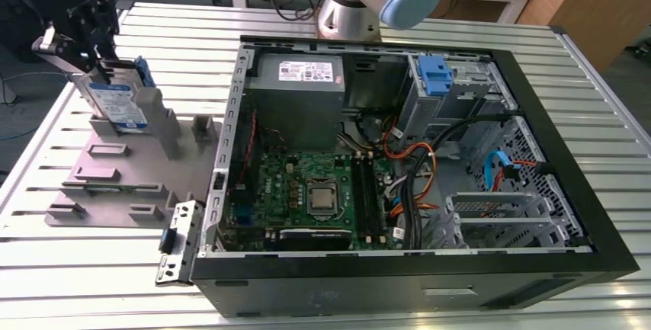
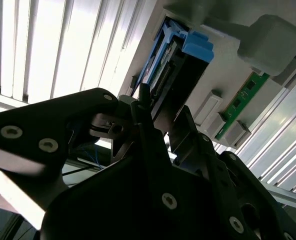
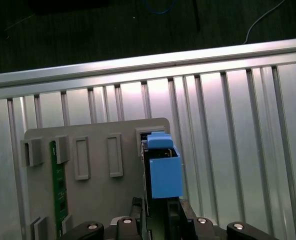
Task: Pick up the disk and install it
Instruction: 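Pick up the disk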
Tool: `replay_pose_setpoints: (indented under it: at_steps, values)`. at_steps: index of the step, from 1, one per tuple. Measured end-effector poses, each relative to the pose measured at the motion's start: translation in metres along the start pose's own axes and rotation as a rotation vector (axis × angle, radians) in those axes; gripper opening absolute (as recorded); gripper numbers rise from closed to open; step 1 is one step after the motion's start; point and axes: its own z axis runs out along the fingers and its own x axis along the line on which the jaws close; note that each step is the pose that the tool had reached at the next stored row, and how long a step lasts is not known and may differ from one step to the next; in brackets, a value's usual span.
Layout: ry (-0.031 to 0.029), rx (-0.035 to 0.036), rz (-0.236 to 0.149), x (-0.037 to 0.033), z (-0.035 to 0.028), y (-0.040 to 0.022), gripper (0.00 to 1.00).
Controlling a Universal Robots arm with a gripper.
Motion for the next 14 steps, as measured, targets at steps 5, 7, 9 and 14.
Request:
replay_pose_setpoints:
  at_steps: [5,7,9,14]
  values:
    - [-0.0003,0.0005,0.02,0.0006,0.0006,-0.0014,0.41]
    - [-0.0003,0.0005,0.023,0.0007,0.0006,-0.0014,0.41]
    - [-0.0004,0.0007,0.026,0.0007,0.0007,-0.0015,0.41]
    - [-0.0004,0.0007,0.026,0.0007,0.0007,-0.0014,0.41]
